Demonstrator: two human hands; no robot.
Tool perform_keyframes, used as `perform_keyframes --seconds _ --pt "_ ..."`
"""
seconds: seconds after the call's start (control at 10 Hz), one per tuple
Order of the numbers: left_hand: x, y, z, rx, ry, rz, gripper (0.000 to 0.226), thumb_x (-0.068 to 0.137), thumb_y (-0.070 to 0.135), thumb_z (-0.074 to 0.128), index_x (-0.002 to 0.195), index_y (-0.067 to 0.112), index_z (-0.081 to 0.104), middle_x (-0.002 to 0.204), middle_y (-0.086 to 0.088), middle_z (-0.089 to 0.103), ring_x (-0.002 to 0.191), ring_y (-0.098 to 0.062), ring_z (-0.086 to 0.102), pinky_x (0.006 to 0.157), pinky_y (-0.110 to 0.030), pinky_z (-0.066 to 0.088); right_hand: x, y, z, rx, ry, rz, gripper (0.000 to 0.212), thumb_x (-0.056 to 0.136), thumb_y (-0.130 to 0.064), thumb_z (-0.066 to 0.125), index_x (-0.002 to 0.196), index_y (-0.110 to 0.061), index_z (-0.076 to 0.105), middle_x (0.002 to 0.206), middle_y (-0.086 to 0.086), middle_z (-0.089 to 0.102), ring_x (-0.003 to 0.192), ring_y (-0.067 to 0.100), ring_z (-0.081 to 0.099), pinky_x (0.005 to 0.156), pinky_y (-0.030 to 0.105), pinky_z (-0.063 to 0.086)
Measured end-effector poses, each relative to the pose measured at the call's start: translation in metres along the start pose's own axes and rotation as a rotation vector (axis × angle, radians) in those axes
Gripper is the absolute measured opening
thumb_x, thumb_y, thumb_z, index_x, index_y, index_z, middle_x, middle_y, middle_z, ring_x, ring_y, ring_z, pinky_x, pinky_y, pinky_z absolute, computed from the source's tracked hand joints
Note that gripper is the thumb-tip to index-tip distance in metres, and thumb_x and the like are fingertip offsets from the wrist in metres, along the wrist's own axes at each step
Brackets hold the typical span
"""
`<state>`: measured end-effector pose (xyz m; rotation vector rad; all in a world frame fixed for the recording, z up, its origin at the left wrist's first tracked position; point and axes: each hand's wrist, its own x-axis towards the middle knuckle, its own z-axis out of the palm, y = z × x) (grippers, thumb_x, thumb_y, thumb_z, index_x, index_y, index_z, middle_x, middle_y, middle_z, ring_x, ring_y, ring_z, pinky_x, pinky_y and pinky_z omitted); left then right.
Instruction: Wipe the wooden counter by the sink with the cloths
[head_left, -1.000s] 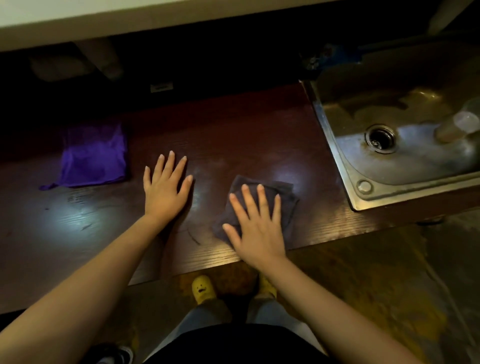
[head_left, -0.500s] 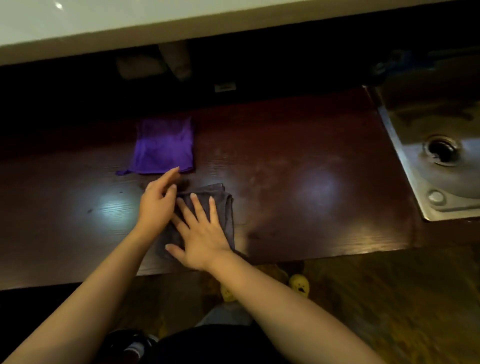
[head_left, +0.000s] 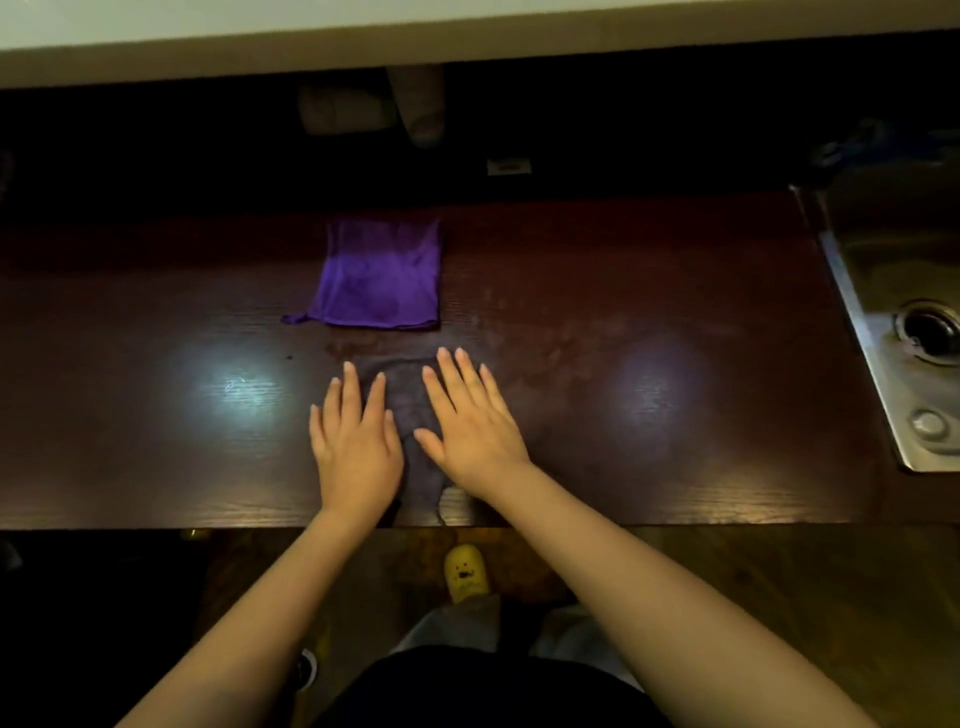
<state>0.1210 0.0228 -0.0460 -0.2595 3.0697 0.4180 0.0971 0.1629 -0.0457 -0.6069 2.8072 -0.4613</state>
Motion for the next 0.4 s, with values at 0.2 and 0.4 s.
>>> perform_keyframes --seconds 0.2,0.4 --pt "0.024 -0.013 -0.016 -0.042 -0.053 -0.132 0.048 0.094 0.023 0.040 0.141 0.016 0.034 0.157 -0.014 0.012 0.141 -0.035 0.014 0.112 -0.054 0.014 0.040 -0.009 -0.009 -0.013 -0.050 -0.056 0.071 0.094 -0.044 0.039 0.149 -0.013 0.006 0.160 0.009 -0.005 0.147 0.022 -0.010 0.120 0.041 -0.005" --pt "0.033 0.021 -0.034 -0.165 -0.033 -0.054 0.042 0.087 0.024 0.054 0.128 0.013 0.050 0.153 -0.017 0.023 0.139 -0.036 0.019 0.112 -0.049 0.018 0.029 0.023 -0.053 0.275 -0.006 -0.026 0.059 0.094 -0.035 0.047 0.146 -0.016 0.026 0.158 0.009 0.017 0.145 0.022 0.014 0.119 0.036 0.012"
